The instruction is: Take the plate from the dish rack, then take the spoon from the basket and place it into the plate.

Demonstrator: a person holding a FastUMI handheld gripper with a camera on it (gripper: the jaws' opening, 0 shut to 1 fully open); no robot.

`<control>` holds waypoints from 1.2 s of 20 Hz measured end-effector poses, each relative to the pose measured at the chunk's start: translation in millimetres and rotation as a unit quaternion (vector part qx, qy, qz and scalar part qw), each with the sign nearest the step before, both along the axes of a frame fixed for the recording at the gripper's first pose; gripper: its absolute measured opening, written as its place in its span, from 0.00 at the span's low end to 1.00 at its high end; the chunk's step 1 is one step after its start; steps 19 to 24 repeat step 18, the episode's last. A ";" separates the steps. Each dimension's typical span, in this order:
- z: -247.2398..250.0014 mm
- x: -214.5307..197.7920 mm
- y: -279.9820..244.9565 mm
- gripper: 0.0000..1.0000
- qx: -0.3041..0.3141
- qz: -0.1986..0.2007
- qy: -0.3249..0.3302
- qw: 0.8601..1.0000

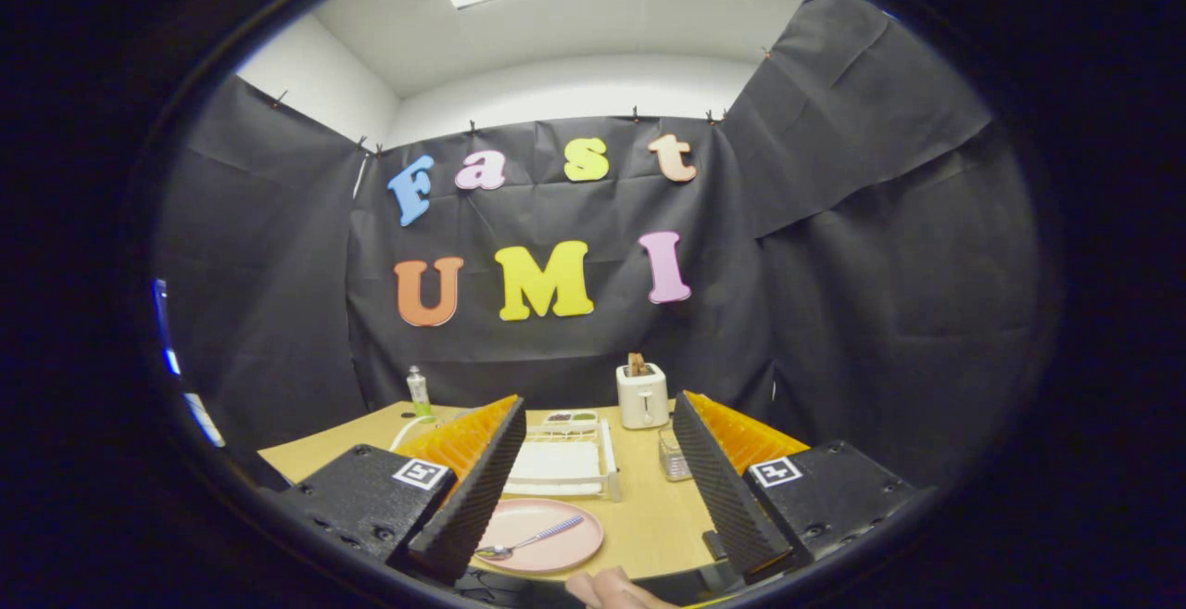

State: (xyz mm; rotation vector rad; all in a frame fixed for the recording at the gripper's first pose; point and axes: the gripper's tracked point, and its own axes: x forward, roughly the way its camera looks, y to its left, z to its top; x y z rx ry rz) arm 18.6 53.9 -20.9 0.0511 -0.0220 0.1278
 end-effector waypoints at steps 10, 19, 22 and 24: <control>5.1 -1.7 -11.2 1.00 0.016 0.011 0.011 1.000; -2.7 6.6 -8.3 1.00 -0.003 0.010 0.020 1.000; -2.7 6.6 -8.3 1.00 -0.003 0.010 0.020 1.000; -2.7 6.6 -8.3 1.00 -0.003 0.010 0.020 1.000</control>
